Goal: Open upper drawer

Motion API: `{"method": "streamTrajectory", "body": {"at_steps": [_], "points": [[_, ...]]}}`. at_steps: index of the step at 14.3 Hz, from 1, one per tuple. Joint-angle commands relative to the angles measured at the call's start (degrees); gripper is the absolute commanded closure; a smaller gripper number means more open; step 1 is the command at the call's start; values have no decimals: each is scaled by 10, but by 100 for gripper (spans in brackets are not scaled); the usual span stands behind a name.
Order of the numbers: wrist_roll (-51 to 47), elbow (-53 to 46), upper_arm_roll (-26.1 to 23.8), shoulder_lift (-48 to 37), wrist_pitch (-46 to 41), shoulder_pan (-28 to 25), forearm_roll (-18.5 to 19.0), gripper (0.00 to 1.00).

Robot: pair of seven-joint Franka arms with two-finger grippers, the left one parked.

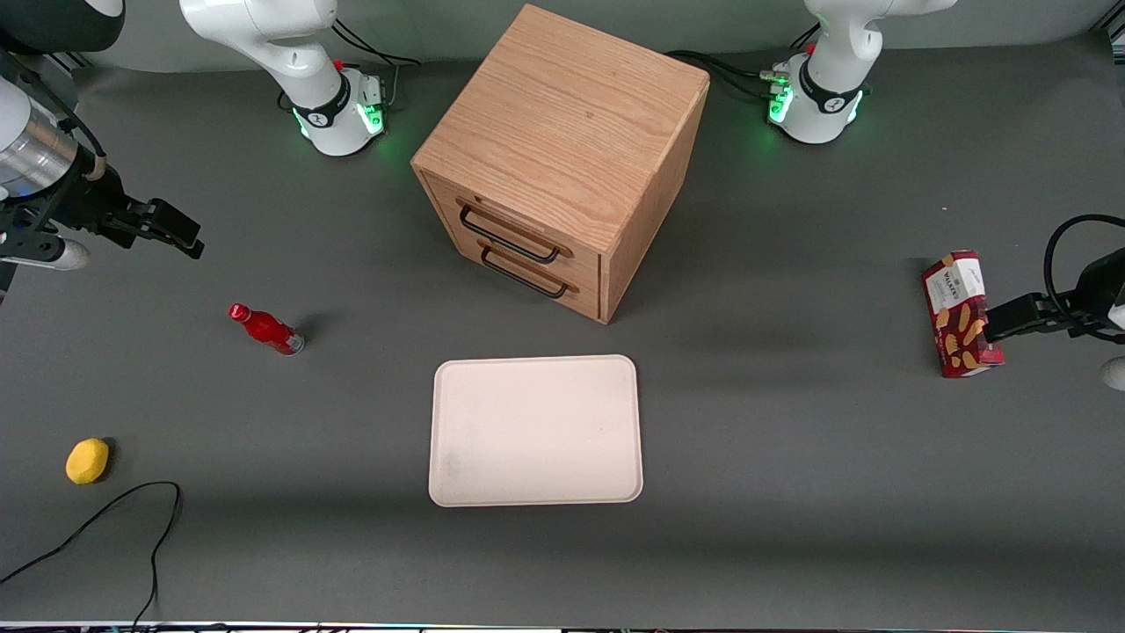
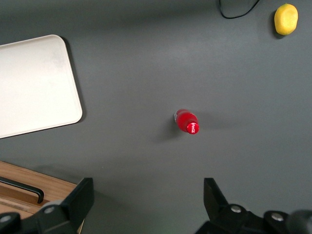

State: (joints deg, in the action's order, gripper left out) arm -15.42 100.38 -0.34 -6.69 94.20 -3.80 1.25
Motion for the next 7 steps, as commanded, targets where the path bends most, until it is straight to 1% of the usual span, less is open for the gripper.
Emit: {"method": "streamTrajectory", "body": {"at_steps": [1,2,4,6,7], "points": [[-11,-16,2,5,-16,-5,8,0],[-10,-19,2,6,-16,-5,5,0],[-3,-31,3,23,-8,-4,-14,0],[36,-74,-3,61,-9,-8,-23,0],[45,-90,-10,75,-11,-21,-25,0]]}}
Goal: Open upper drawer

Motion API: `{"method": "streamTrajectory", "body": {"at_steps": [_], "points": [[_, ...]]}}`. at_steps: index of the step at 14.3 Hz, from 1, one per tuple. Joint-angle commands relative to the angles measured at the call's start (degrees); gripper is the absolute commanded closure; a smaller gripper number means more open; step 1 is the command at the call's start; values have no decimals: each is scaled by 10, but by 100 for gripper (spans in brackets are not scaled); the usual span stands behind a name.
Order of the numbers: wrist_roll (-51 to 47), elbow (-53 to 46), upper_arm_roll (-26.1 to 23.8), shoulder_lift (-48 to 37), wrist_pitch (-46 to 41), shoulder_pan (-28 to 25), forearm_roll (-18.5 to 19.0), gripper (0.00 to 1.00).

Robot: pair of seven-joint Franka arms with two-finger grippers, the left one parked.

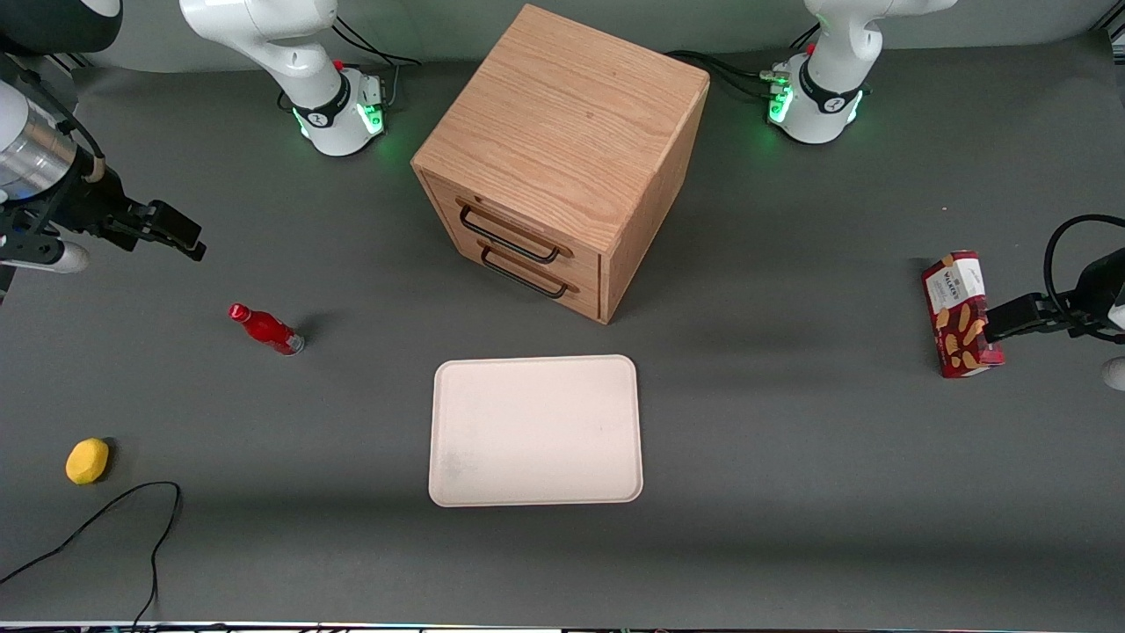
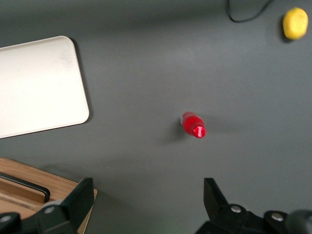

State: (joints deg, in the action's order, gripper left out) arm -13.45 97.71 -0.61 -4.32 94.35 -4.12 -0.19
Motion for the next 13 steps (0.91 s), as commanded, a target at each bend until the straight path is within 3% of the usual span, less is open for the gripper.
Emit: {"method": "streamTrajectory", "body": {"at_steps": [1,7,10,13], "points": [[27,-80,-14,63,-14,-27,-17,0],[33,-161,-139,134,-16,-49,-15,0],[105,-171,-214,154,-17,-49,-18,0],[220,-174,-238,176,-16,-48,-19,0]]}}
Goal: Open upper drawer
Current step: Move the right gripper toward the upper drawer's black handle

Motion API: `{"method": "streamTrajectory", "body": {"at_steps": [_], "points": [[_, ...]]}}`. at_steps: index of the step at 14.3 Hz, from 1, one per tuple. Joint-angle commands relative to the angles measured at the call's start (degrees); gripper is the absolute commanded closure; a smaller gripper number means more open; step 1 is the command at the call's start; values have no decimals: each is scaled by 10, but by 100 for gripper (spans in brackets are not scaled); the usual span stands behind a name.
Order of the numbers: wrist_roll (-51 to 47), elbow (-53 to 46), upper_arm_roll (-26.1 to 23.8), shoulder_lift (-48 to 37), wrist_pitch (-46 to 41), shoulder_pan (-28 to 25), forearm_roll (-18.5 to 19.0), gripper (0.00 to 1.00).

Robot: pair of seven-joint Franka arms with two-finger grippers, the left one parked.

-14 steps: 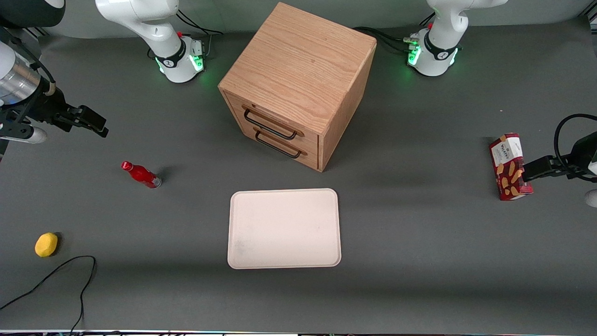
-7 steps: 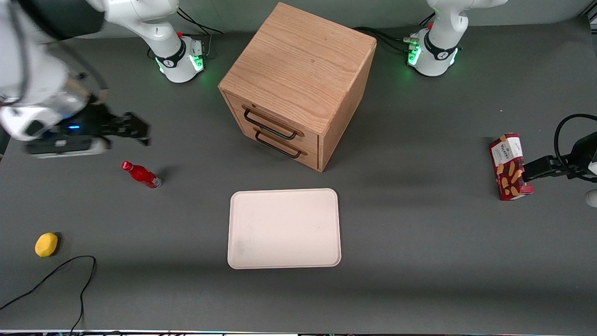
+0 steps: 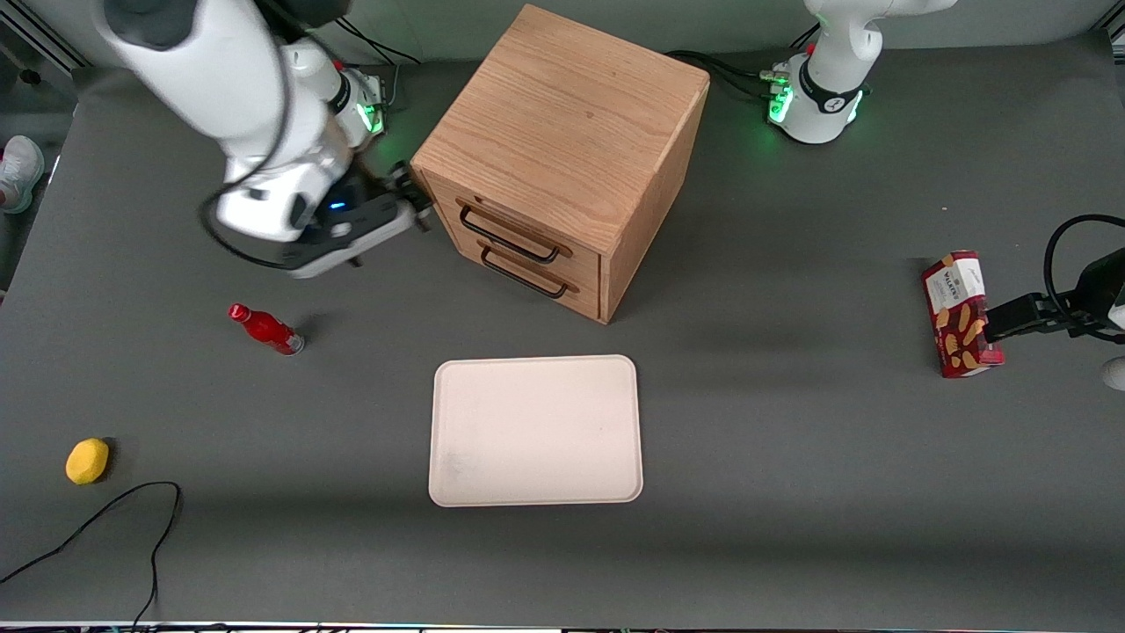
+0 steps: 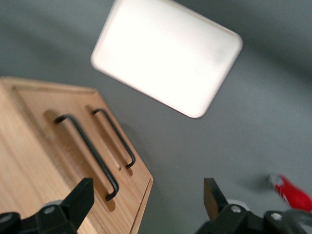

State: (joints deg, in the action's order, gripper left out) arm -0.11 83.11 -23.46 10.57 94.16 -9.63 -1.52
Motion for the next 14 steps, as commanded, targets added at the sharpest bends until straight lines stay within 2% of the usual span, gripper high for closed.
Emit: {"method": "streamTrajectory", "body": {"at_steps": [1,4,8,14], "points": [[126,-26,-11,30,-15,7,-9,0],[181,-6,-17,44,-15,8,-78,0],[223,54,-18,45,-4,5,-83,0],[224,108,-18,50,74,-12,-76,0]]}}
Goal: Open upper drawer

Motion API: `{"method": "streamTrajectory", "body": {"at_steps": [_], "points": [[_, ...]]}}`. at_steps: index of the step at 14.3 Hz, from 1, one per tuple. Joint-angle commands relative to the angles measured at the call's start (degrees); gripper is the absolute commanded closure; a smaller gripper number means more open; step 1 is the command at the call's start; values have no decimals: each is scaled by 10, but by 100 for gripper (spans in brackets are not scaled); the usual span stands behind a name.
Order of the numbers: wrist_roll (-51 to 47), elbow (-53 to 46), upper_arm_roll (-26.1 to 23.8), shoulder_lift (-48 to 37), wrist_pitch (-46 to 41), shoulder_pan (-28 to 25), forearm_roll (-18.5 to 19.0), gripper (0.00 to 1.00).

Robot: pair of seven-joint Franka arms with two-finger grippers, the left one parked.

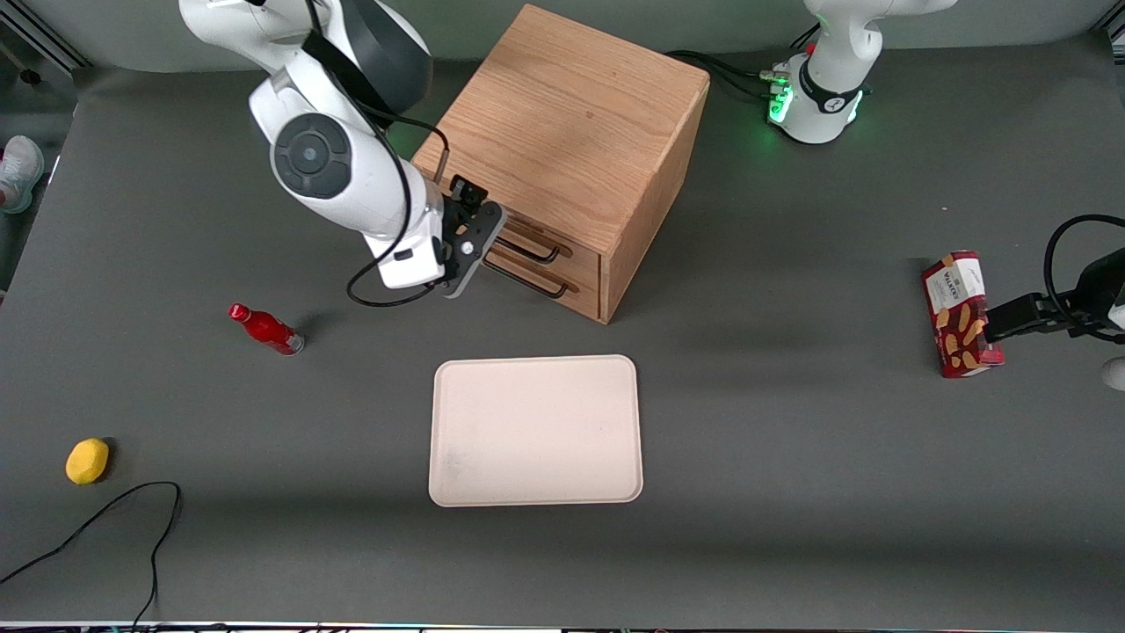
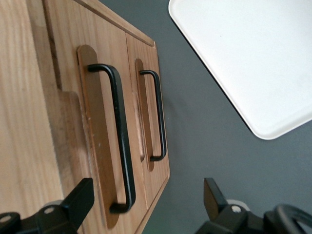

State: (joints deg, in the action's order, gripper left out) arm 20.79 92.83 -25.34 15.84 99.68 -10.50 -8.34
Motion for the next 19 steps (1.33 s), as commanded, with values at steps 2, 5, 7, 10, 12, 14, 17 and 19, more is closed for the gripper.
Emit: {"method": "streamTrajectory", "body": {"at_steps": [2,5,7,10,12,14,17,19], "points": [[15,23,1,2,38,-7,-7,0],[15,48,1,2,65,-15,-6,0],[15,58,1,2,82,-16,-6,0],[15,60,1,4,85,-16,2,0],[15,60,1,11,86,-16,9,0],[15,69,1,19,106,-17,16,0],[16,90,1,21,153,-17,17,0],[16,90,1,27,160,-16,31,0]]}}
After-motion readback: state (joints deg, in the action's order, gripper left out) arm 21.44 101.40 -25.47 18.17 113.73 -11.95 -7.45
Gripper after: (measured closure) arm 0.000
